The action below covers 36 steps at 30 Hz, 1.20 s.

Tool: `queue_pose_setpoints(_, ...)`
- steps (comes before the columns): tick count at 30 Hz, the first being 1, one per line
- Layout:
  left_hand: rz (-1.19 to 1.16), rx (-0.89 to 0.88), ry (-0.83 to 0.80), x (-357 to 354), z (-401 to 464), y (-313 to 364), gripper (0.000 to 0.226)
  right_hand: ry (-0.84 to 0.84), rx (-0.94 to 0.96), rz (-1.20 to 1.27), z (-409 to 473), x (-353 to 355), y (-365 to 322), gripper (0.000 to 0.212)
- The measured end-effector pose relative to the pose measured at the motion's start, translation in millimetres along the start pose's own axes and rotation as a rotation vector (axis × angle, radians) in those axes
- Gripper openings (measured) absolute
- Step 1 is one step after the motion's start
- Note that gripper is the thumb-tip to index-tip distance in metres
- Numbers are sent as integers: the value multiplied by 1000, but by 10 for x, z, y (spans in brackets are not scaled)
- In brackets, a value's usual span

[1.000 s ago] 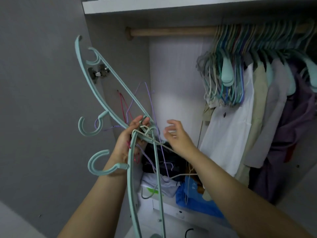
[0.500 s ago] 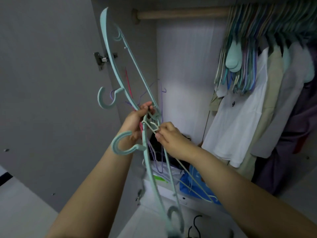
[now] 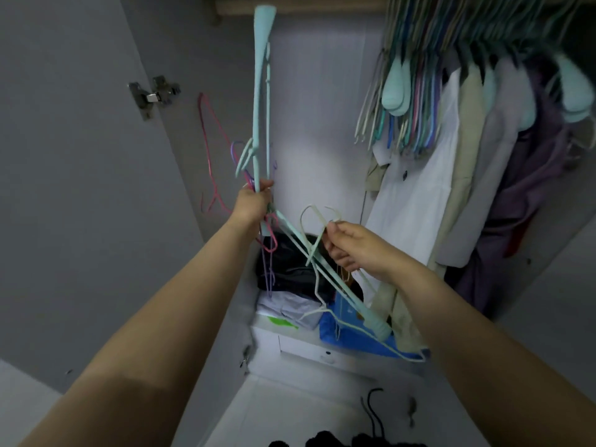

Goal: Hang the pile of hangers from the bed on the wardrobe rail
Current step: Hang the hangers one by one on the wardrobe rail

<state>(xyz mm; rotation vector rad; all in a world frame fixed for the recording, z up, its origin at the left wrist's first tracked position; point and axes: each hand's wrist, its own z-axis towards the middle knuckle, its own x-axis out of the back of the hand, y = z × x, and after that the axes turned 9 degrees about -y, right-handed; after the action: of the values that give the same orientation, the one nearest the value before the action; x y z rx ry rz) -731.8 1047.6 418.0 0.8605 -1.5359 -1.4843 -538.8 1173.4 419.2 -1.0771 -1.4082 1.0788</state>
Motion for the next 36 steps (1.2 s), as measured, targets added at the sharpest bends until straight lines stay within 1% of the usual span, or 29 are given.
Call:
queue_pose_setpoints(3,62,-6,30,-123,38,17,28,59,59,-19,-75,45,-18,38)
queue_pose_setpoints(6,116,14,87,-185,71,-6,32,20,91,-34,-139,75,-98,42)
queue_pose_setpoints(9,123,41,128,-200,102,-16,36,-109,51,-111,-215,84,-127,44)
queue_pose_setpoints(13,141,14,150,-221,102,-5,31,-304,-116,-300,-339,146,-64,62)
queue_pose_setpoints(15,169,-4,156,-219,101,16,29,-380,-158,-385,-377,170,9,66)
queue_pose_setpoints(18,174,-26,163,-217,113,36,28,-499,-217,-492,-376,212,192,63)
queue_pose_setpoints(20,158,-50,169,-230,115,48,25,-566,-275,-521,-358,223,333,54)
queue_pose_setpoints(23,156,-73,179,-250,124,54,12,-598,-326,-592,-327,208,494,35)
queue_pose_setpoints(25,162,-79,187,-251,145,49,14,-607,-345,-625,-314,142,579,25)
queue_pose_setpoints(27,171,-71,205,-241,182,22,24,-569,-373,-667,-300,40,684,24)
queue_pose_setpoints(28,170,-67,213,-239,197,14,27,-538,-372,-740,-286,-19,767,26)
queue_pose_setpoints(30,150,-57,220,-245,221,21,28,-491,-388,-912,-273,-128,977,32)
queue_pose_setpoints(31,143,-51,221,-255,232,32,27,-471,-426,-956,-282,-174,1083,34)
queue_pose_setpoints(34,141,-66,221,-276,279,63,26,-458,-539,-916,-319,-253,1349,33)
queue_pose_setpoints(36,136,-86,216,-257,308,58,28,-422,-551,-838,-338,-203,1305,27)
